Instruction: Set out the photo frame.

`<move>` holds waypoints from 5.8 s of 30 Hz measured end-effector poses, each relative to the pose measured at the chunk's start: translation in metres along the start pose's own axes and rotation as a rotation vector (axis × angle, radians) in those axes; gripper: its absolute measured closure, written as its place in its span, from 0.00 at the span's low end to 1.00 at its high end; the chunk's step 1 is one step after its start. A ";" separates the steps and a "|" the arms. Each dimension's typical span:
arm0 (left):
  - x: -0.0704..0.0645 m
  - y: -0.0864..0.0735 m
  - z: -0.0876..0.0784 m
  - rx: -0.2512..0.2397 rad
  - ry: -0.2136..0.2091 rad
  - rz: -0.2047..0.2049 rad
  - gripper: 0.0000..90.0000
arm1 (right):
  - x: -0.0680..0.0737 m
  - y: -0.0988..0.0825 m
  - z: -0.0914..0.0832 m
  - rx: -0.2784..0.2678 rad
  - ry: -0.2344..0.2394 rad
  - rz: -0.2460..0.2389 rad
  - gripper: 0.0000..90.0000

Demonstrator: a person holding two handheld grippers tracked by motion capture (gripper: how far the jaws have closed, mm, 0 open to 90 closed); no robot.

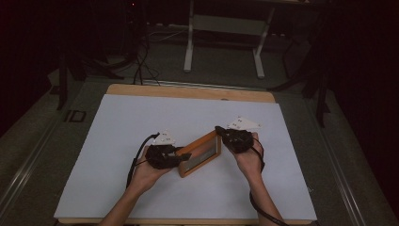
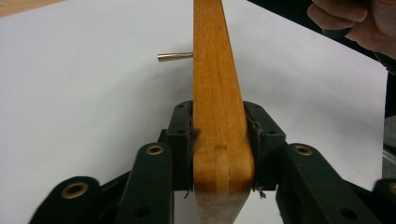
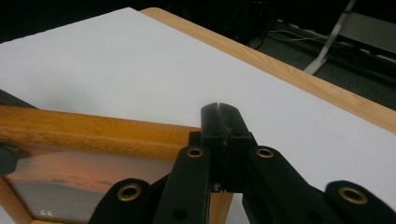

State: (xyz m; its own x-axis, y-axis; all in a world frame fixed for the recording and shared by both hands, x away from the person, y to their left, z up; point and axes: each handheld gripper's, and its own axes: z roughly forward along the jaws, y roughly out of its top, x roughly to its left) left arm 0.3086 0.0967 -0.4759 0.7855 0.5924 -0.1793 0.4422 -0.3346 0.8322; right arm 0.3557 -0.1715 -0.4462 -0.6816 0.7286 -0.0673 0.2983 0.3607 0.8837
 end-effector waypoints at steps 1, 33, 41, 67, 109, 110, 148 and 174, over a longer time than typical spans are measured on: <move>0.000 -0.002 0.000 0.004 0.000 -0.004 0.67 | 0.000 0.000 0.000 0.000 -0.003 -0.004 1.00; 0.004 -0.005 -0.017 0.074 -0.028 0.065 0.77 | -0.004 0.002 -0.010 0.027 0.064 -0.070 0.87; 0.008 0.012 -0.021 0.042 -0.049 0.070 0.77 | -0.005 0.003 -0.018 0.041 0.145 -0.117 0.72; 0.012 0.023 -0.031 -0.022 -0.212 0.127 0.77 | 0.015 0.007 0.002 0.156 0.431 -0.291 0.38; 0.040 0.002 -0.008 -0.094 -0.161 -0.093 0.41 | -0.009 -0.028 -0.045 0.062 0.439 -0.267 0.76; 0.039 0.000 -0.002 -0.079 -0.163 -0.093 0.40 | -0.010 -0.028 -0.045 0.062 0.438 -0.265 0.76; 0.008 -0.007 0.043 -0.019 -0.135 -0.062 0.70 | -0.018 -0.040 -0.055 0.081 0.382 -0.222 0.76; -0.002 -0.009 0.056 -0.052 -0.214 -0.053 0.56 | -0.014 -0.042 -0.059 0.085 0.404 -0.280 0.76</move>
State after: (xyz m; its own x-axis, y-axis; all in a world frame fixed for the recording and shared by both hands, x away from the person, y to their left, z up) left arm 0.3273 0.0573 -0.5130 0.8382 0.4370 -0.3262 0.4668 -0.2659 0.8434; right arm 0.3135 -0.2308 -0.4550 -0.9427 0.3193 -0.0966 0.1089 0.5684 0.8155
